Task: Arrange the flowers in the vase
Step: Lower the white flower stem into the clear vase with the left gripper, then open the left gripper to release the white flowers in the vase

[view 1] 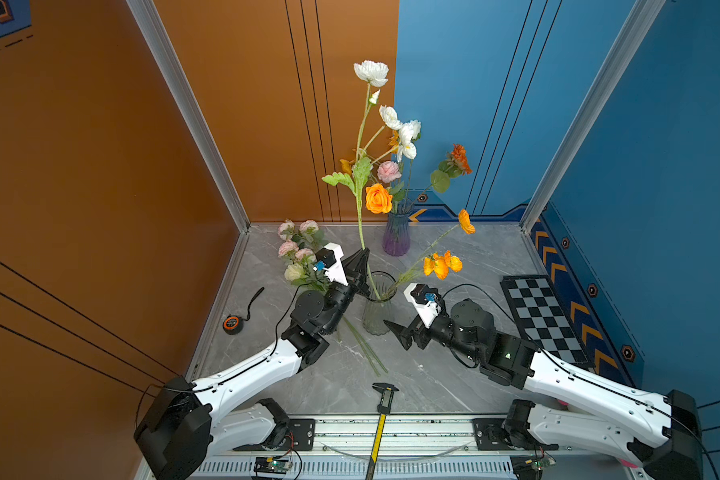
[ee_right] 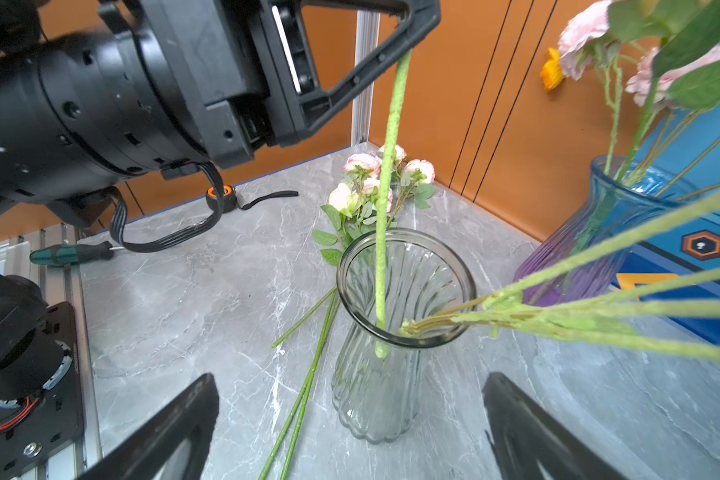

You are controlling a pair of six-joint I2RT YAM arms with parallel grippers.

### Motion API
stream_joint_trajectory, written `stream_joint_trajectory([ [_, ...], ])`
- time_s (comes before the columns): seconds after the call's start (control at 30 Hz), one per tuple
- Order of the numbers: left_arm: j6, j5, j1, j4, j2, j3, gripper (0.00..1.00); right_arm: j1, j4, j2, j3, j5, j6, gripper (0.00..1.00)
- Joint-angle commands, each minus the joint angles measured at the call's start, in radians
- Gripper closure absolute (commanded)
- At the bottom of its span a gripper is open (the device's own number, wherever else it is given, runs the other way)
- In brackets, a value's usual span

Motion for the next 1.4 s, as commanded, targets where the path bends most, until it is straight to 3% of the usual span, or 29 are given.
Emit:
stream_joint_trajectory([
  [0.0,0.048,-0.080,-0.028,0.101,0.012,-0.041,1.00,-0.003,0.027,0.037,0.044,-0.055,0.005,0.00],
  [0.4,0.020,-0.100,-0.050,0.148,0.122,-0.074,1.00,-0.011,0.073,0.074,0.036,-0.082,0.006,0.00],
  [0.73,0.016,-0.121,-0.080,0.148,0.129,-0.126,0.99,-0.024,0.092,0.077,0.019,-0.099,0.020,0.00],
  [0.97,0.017,-0.115,-0.080,0.148,0.131,-0.130,0.92,-0.029,0.103,0.085,0.019,-0.108,0.022,0.00],
  [1.1,0.017,-0.098,-0.080,0.148,0.131,-0.128,0.81,-0.029,0.106,0.082,0.014,-0.105,0.028,0.00],
  [1.37,0.025,-0.091,-0.079,0.148,0.118,-0.133,0.74,-0.029,0.111,0.086,0.016,-0.107,0.027,0.00],
])
